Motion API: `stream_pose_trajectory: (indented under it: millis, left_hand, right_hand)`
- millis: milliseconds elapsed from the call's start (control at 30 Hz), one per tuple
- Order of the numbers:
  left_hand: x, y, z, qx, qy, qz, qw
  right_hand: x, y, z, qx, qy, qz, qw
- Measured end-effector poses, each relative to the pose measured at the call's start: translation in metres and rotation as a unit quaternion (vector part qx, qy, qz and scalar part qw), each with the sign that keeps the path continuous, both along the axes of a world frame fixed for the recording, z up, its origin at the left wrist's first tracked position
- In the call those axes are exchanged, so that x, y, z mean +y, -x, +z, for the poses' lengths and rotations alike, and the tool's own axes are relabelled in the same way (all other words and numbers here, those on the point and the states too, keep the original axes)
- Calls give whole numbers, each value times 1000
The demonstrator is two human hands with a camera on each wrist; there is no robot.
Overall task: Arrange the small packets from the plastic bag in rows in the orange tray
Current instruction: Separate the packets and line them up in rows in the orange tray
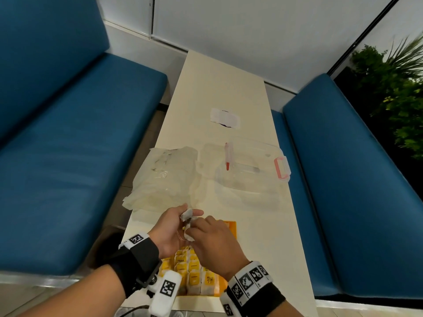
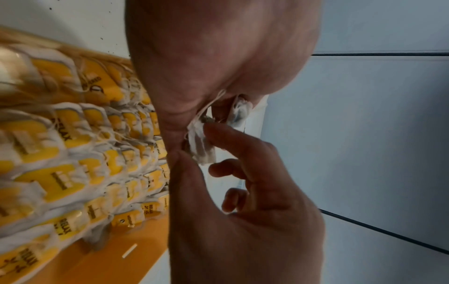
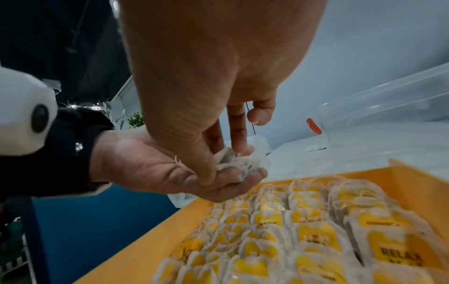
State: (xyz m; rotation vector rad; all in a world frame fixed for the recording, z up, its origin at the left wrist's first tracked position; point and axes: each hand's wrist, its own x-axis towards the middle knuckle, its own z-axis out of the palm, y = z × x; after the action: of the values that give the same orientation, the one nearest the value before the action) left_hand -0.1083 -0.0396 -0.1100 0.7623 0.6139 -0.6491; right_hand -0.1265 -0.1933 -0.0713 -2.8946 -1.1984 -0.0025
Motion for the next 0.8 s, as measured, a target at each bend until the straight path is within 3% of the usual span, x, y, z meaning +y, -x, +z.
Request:
stream_pose_trajectory:
  millis: [133, 333, 533, 733, 800]
  left_hand:
    - [-1, 0, -1, -1, -13, -3, 1000]
    - [3, 2, -5, 6, 10, 12, 1000]
    - [4, 2, -4, 25, 64, 23, 997]
    - [8, 3, -6, 8, 40, 11, 999]
    - [9, 3, -9, 7, 27, 10, 1000]
  right_hand:
    - [3, 0, 1, 13, -9, -20, 1000]
    - [5, -1, 9, 124, -178, -117, 969]
    - [-6, -12, 17, 118, -177, -175, 961]
    - [-23, -26, 38, 138, -234, -249, 930]
    - [-30, -30, 39, 146, -211, -264, 930]
